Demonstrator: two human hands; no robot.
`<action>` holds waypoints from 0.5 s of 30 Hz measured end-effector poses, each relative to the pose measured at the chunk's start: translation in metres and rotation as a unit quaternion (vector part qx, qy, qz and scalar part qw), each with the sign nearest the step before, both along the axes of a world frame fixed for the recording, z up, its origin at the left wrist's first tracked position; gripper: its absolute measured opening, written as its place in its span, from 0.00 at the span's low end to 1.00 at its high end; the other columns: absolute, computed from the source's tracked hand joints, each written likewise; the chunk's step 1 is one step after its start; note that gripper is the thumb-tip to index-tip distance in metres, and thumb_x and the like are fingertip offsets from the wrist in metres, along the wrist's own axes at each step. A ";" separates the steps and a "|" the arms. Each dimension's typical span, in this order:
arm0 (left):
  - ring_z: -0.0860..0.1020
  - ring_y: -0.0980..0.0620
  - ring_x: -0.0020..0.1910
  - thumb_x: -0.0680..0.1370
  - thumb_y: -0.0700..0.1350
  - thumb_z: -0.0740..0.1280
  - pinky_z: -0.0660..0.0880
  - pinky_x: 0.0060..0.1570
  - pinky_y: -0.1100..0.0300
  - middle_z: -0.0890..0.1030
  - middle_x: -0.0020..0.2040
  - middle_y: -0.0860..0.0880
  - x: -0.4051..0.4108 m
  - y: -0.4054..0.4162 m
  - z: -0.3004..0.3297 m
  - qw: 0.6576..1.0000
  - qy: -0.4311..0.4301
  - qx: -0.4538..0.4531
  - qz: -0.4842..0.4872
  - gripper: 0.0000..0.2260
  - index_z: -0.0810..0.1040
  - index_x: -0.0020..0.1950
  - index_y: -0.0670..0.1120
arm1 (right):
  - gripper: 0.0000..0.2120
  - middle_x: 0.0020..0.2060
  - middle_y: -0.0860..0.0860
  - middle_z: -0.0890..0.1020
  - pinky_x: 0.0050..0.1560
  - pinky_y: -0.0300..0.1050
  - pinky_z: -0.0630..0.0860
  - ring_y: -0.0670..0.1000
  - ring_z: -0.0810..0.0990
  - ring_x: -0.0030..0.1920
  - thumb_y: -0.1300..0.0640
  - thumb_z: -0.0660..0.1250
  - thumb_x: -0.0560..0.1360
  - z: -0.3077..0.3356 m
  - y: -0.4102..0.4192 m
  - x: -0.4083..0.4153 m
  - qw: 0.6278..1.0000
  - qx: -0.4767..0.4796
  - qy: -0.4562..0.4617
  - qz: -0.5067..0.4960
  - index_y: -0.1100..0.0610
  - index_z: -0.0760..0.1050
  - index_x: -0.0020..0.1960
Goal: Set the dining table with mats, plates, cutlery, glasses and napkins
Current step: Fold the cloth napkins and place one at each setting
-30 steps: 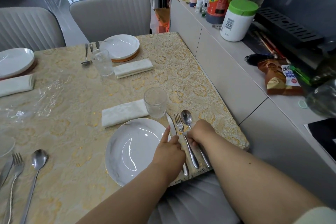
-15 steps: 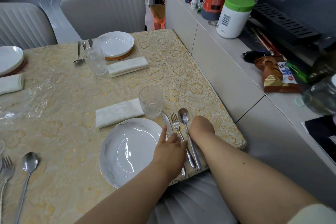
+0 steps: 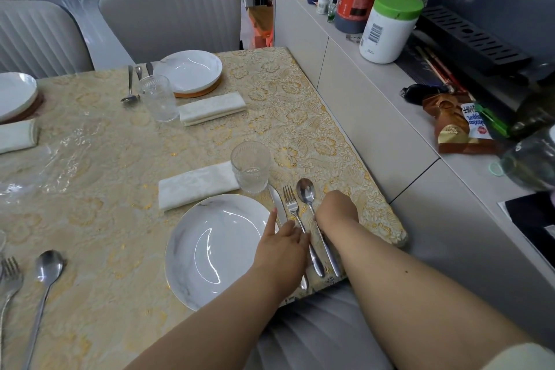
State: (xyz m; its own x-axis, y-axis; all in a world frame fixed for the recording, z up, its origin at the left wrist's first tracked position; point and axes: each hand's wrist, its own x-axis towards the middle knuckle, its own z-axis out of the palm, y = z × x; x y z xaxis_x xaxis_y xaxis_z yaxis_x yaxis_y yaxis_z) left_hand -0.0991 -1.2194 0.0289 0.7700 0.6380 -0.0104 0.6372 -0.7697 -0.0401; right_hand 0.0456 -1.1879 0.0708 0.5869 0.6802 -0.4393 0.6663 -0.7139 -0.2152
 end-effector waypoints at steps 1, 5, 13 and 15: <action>0.81 0.50 0.51 0.62 0.55 0.77 0.60 0.68 0.38 0.83 0.40 0.53 -0.001 0.000 -0.001 1.000 -0.006 -0.001 0.000 0.19 0.85 0.50 0.49 | 0.07 0.50 0.58 0.81 0.41 0.43 0.72 0.58 0.80 0.50 0.69 0.60 0.77 0.001 -0.001 -0.001 1.000 -0.003 -0.001 0.002 0.62 0.75 0.49; 0.79 0.48 0.46 0.64 0.48 0.73 0.67 0.66 0.42 0.81 0.38 0.53 -0.005 0.004 0.009 0.996 -0.086 0.038 -0.012 0.15 0.83 0.50 0.48 | 0.07 0.51 0.56 0.81 0.41 0.43 0.72 0.56 0.80 0.51 0.66 0.63 0.77 0.012 0.003 -0.003 1.000 0.008 -0.023 0.017 0.61 0.75 0.54; 0.77 0.38 0.53 0.68 0.37 0.67 0.71 0.52 0.50 0.82 0.51 0.43 -0.066 0.095 0.073 0.915 -0.260 0.025 0.308 0.17 0.79 0.57 0.42 | 0.37 0.58 0.50 0.74 0.53 0.43 0.72 0.50 0.75 0.54 0.56 0.78 0.65 0.044 0.054 -0.027 0.936 0.236 0.214 0.148 0.53 0.65 0.70; 0.73 0.41 0.61 0.74 0.38 0.65 0.68 0.58 0.51 0.79 0.60 0.44 -0.078 0.109 0.075 0.911 -0.211 -0.047 0.352 0.17 0.77 0.63 0.44 | 0.45 0.66 0.52 0.71 0.61 0.46 0.71 0.52 0.73 0.63 0.55 0.79 0.64 0.043 0.064 -0.037 0.929 0.222 0.220 0.199 0.51 0.60 0.75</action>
State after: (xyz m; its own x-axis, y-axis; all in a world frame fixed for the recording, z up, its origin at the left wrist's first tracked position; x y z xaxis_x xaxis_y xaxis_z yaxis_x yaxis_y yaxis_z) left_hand -0.1771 -1.1101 0.1035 0.1188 0.9867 0.1111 0.9175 -0.1518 0.3676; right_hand 0.0090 -1.1237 0.1140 0.0812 0.9760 -0.2020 0.6367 -0.2067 -0.7429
